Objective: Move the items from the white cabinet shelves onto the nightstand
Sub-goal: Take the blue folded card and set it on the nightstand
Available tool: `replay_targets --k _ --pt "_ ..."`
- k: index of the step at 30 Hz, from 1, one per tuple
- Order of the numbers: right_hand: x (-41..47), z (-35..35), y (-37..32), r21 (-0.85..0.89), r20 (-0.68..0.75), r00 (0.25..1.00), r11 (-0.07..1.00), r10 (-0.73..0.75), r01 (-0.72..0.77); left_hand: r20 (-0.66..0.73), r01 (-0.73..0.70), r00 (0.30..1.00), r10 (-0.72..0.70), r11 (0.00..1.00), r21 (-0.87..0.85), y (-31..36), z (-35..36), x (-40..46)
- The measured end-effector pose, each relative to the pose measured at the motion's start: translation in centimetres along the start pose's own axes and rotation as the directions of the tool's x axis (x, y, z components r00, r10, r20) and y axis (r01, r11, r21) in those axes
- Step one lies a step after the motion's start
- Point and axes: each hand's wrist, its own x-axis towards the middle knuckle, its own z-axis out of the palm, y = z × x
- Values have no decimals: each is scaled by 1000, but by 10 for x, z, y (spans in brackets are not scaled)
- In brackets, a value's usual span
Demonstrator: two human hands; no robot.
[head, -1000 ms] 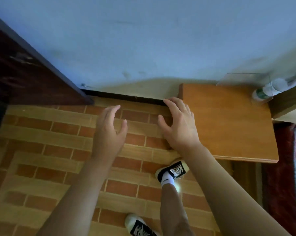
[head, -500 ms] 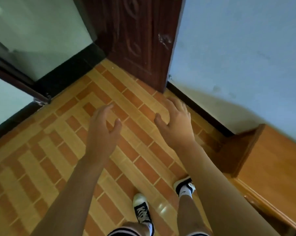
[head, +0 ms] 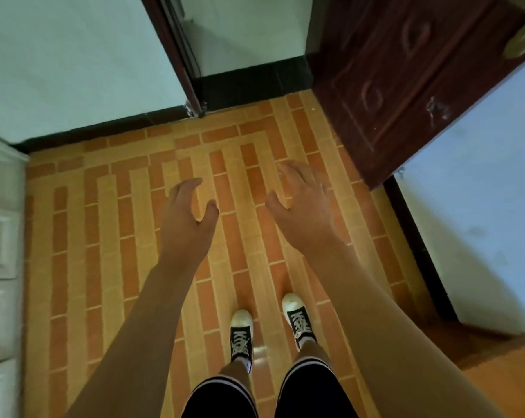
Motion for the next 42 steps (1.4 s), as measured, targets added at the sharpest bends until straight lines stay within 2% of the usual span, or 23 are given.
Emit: replay_targets --k 7,15,20,24,32,37,42 --pt "14 3 -69 46 119 972 979 -201 197 -242 163 956 -168 986 -39 4 -63 -34" --pt "15 23 -139 161 195 864 884 -465 439 -442 345 826 -348 934 -90 -7 -116 -81" --pt "-5 44 -201 226 257 739 782 -623 580 -562 455 698 -444 881 -131 -24 -172 -122" --pt "-34 62 -262 257 289 615 678 -734 689 -670 506 553 -495 839 -202 -42 -222 -163" --pt "-100 106 -382 356 300 381 473 -875 806 -778 557 324 -538 774 -303 -89 -318 -232" --pt "-136 142 -457 371 254 282 363 -925 855 -825 539 238 -512 776 -326 -133 -379 -262" --pt "-174 185 -519 386 262 232 322 -937 865 -841 519 180 -510 776 -359 -189 -436 -288"
